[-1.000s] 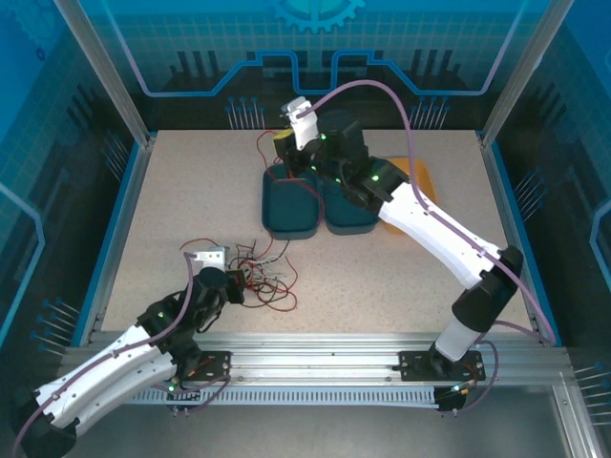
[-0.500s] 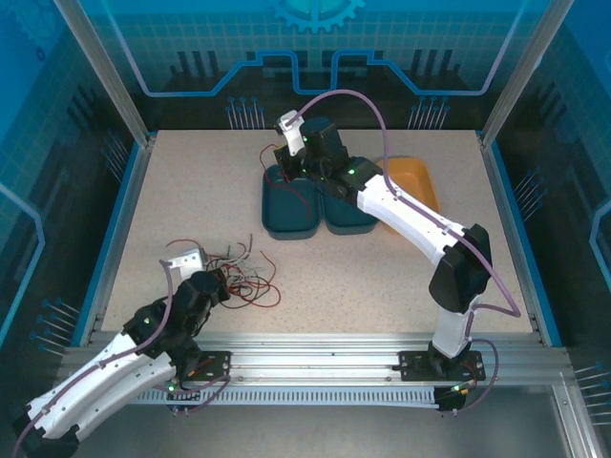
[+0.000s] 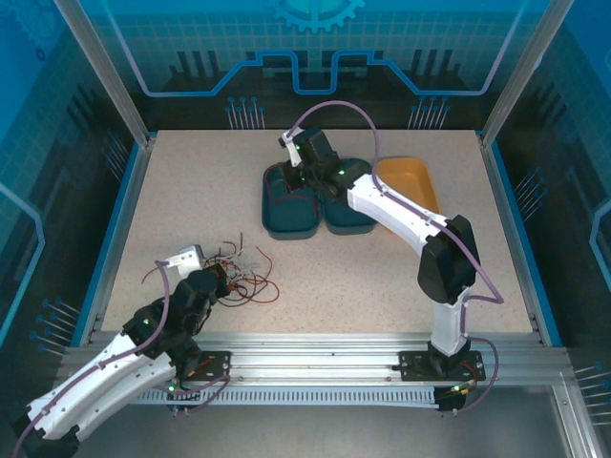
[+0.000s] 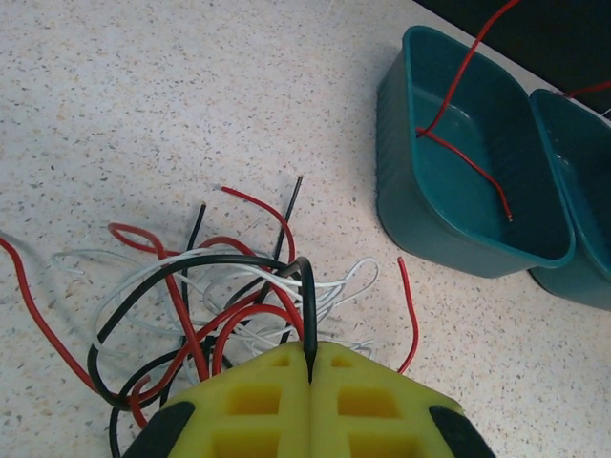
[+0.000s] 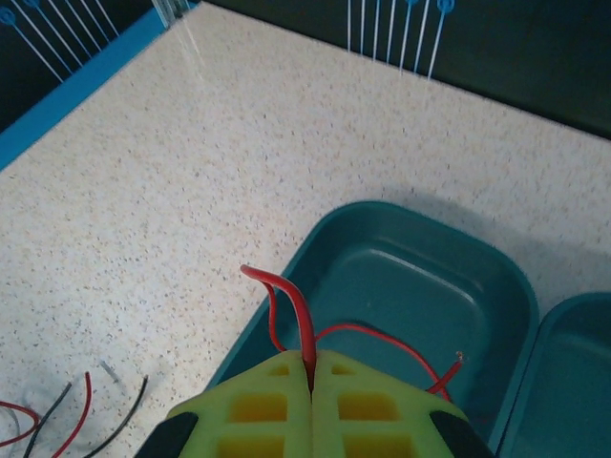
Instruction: Untangle the cables
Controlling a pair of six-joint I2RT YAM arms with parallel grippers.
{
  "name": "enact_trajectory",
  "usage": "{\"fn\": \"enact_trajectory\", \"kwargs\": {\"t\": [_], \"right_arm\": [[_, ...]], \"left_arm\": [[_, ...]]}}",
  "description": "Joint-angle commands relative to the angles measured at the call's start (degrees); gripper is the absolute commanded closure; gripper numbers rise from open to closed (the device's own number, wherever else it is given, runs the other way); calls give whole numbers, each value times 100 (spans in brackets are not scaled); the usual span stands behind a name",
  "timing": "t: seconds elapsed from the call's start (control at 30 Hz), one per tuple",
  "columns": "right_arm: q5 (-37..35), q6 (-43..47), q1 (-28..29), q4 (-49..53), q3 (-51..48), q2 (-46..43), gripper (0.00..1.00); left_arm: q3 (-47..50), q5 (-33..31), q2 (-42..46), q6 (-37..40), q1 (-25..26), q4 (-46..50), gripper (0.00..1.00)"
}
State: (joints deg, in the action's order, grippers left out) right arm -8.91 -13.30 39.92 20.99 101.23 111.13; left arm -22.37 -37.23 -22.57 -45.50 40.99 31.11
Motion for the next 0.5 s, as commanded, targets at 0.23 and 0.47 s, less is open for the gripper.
{"fn": "enact_trajectory", "kwargs": {"t": [0.23,0.47], "right_arm": [[449,-397,-116,833,375,891,100],[628,-506,-125,1001,265,1095,98]], "left_arm": [[-894,997,-1516,637,-835,-643,99],[-1163,1760,-2114,781,-1495,-928,99]]}}
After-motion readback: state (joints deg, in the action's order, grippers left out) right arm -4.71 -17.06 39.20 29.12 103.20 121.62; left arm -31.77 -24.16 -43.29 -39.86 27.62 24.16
